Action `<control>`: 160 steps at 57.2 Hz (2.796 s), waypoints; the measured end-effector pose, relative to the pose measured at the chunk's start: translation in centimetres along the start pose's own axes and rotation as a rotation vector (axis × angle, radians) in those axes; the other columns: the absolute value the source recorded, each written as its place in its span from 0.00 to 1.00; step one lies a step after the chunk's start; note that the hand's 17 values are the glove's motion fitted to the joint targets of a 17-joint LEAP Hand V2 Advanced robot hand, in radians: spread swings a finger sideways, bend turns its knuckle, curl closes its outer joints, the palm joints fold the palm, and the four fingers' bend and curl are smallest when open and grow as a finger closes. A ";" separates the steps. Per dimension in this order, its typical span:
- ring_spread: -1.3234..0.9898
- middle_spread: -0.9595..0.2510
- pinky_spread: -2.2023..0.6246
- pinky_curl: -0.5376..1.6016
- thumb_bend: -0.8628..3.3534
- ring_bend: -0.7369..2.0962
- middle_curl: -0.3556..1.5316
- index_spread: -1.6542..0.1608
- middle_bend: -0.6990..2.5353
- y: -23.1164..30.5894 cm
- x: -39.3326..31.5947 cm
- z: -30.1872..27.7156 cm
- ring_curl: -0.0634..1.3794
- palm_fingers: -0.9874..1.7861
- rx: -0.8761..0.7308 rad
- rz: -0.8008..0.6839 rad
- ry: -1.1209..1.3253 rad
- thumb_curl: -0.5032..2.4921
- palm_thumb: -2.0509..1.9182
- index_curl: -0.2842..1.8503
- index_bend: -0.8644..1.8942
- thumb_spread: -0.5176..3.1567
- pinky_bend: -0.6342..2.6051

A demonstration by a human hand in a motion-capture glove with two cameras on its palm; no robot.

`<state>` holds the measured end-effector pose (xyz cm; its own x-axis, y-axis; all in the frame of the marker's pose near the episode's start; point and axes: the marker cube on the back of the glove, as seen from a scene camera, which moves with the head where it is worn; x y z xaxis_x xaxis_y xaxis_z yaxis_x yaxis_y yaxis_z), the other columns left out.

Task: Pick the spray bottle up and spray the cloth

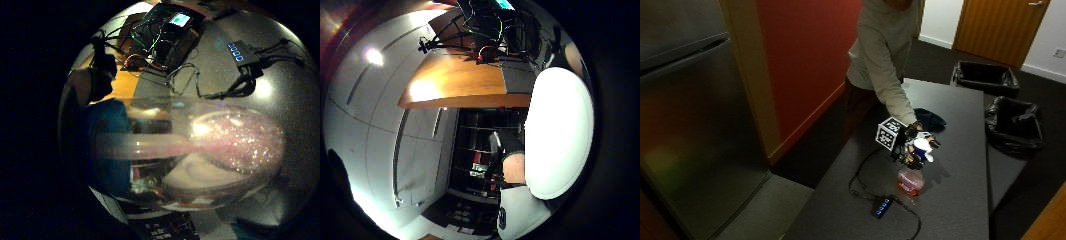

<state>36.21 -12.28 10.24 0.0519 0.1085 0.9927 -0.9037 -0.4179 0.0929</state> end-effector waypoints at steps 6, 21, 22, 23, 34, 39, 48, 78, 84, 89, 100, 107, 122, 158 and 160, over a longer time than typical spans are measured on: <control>0.51 0.68 0.78 0.39 0.20 0.44 0.41 0.79 0.33 0.1 0.1 0.0 0.29 0.75 -0.005 0.001 0.011 0.31 0.72 0.29 0.38 0.38 0.24; 0.49 0.66 0.77 0.39 0.20 0.44 0.43 0.79 0.34 0.0 0.8 -0.3 0.31 0.73 -0.016 0.000 0.020 0.30 0.70 0.29 0.36 0.37 0.25; 0.49 0.66 0.77 0.39 0.20 0.44 0.43 0.79 0.34 0.0 0.9 -0.3 0.31 0.73 -0.016 -0.001 0.021 0.30 0.71 0.29 0.36 0.37 0.24; 0.49 0.66 0.77 0.39 0.20 0.44 0.43 0.79 0.34 0.0 0.9 -0.4 0.31 0.72 -0.015 -0.002 0.023 0.30 0.71 0.29 0.36 0.37 0.24; 0.49 0.65 0.77 0.38 0.20 0.44 0.43 0.79 0.33 0.4 1.3 -0.7 0.32 0.73 -0.025 -0.005 0.026 0.30 0.72 0.29 0.36 0.37 0.24; 0.49 0.65 0.77 0.38 0.20 0.43 0.43 0.79 0.33 0.5 1.6 -0.7 0.32 0.73 -0.010 -0.034 0.018 0.31 0.72 0.29 0.36 0.36 0.24; 0.49 0.66 0.77 0.38 0.20 0.43 0.43 0.79 0.33 0.0 1.3 -0.5 0.32 0.72 0.000 -0.035 0.019 0.31 0.73 0.29 0.36 0.36 0.24; 0.52 0.70 0.79 0.41 0.20 0.43 0.41 0.77 0.28 -0.1 1.8 -0.6 0.32 0.57 -0.014 -0.032 0.054 0.30 0.71 0.23 0.34 0.37 0.30; 0.53 0.70 0.80 0.41 0.20 0.44 0.40 0.77 0.28 -0.4 1.8 -0.6 0.31 0.59 0.006 -0.024 0.054 0.30 0.71 0.24 0.35 0.37 0.30; 0.52 0.70 0.79 0.40 0.20 0.45 0.41 0.76 0.29 -0.5 1.9 -0.6 0.31 0.66 -0.002 -0.029 0.073 0.30 0.72 0.24 0.36 0.37 0.29; 0.50 0.67 0.76 0.40 0.20 0.44 0.44 0.79 0.35 -0.8 1.9 0.0 0.31 0.81 -0.062 -0.049 0.075 0.32 0.76 0.29 0.39 0.35 0.25; 0.49 0.65 0.74 0.41 0.20 0.45 0.45 0.79 0.36 -0.7 2.2 0.0 0.33 0.82 -0.092 -0.061 0.059 0.33 0.77 0.31 0.38 0.33 0.26; 0.48 0.66 0.70 0.42 0.20 0.45 0.46 0.79 0.37 -1.6 2.2 0.1 0.35 0.82 -0.109 -0.085 0.058 0.37 0.80 0.35 0.41 0.22 0.26; 0.48 0.69 0.68 0.44 0.20 0.46 0.49 0.80 0.39 0.8 -11.1 -3.9 0.38 0.83 -0.836 -0.416 0.279 0.40 0.80 0.40 0.45 0.13 0.27; 0.48 0.69 0.68 0.44 0.20 0.46 0.49 0.80 0.39 1.4 -12.1 -4.3 0.38 0.83 -0.892 -0.460 0.319 0.40 0.80 0.40 0.45 0.12 0.27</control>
<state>32.55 -10.32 -2.01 0.4724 0.3744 0.7979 -0.8171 0.5256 0.2371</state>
